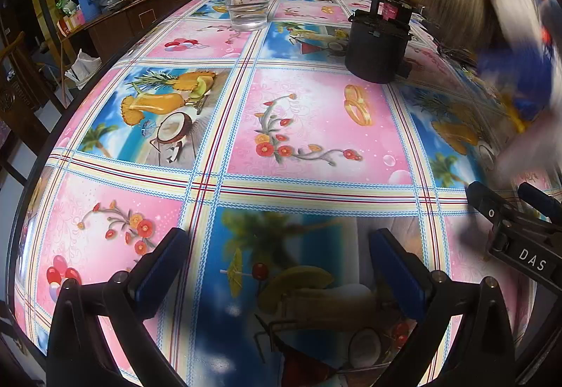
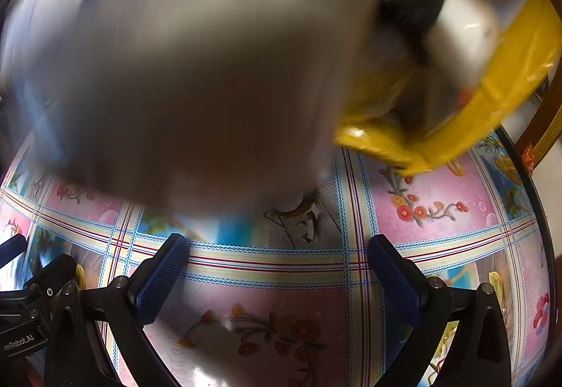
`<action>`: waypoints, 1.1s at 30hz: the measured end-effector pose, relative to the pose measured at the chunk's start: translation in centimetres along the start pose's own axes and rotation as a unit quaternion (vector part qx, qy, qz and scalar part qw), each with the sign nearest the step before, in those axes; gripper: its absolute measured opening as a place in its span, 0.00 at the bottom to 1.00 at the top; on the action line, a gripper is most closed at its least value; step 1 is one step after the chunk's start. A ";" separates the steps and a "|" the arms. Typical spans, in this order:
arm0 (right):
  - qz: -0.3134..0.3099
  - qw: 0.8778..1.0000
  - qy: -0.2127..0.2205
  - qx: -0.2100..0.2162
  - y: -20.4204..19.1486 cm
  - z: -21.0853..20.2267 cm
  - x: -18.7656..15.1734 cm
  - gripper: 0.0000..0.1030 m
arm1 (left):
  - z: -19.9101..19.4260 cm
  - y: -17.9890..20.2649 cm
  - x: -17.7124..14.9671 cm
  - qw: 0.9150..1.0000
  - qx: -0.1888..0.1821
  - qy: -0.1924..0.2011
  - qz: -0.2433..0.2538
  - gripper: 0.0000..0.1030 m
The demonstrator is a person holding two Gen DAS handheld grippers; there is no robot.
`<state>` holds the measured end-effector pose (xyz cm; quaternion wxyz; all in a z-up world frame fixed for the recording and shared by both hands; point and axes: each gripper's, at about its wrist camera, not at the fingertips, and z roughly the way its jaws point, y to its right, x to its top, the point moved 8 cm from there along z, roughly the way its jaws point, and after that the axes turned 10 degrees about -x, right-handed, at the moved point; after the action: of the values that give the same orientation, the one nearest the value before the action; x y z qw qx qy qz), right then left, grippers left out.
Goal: Organize soft objects
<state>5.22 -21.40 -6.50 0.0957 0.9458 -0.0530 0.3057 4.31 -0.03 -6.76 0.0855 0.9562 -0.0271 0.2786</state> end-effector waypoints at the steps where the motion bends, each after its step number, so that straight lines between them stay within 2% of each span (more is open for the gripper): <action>1: 0.000 1.000 0.000 0.000 0.0 0.0 0.0 1.00 | 0.0 0.0 0.0 1.000 0.000 0.001 0.000 1.00; 24: 0.000 1.000 0.000 0.000 -0.2 -0.1 -0.8 1.00 | 0.2 0.0 0.0 1.000 0.001 0.001 0.000 1.00; 33: 0.000 1.000 -0.001 0.000 -0.1 -0.2 -0.1 1.00 | 0.1 0.0 0.0 1.000 0.001 0.000 0.000 1.00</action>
<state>5.05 -21.24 -6.46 0.0953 0.9460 -0.0529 0.3051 4.37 -0.07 -6.89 0.0850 0.9561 -0.0270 0.2790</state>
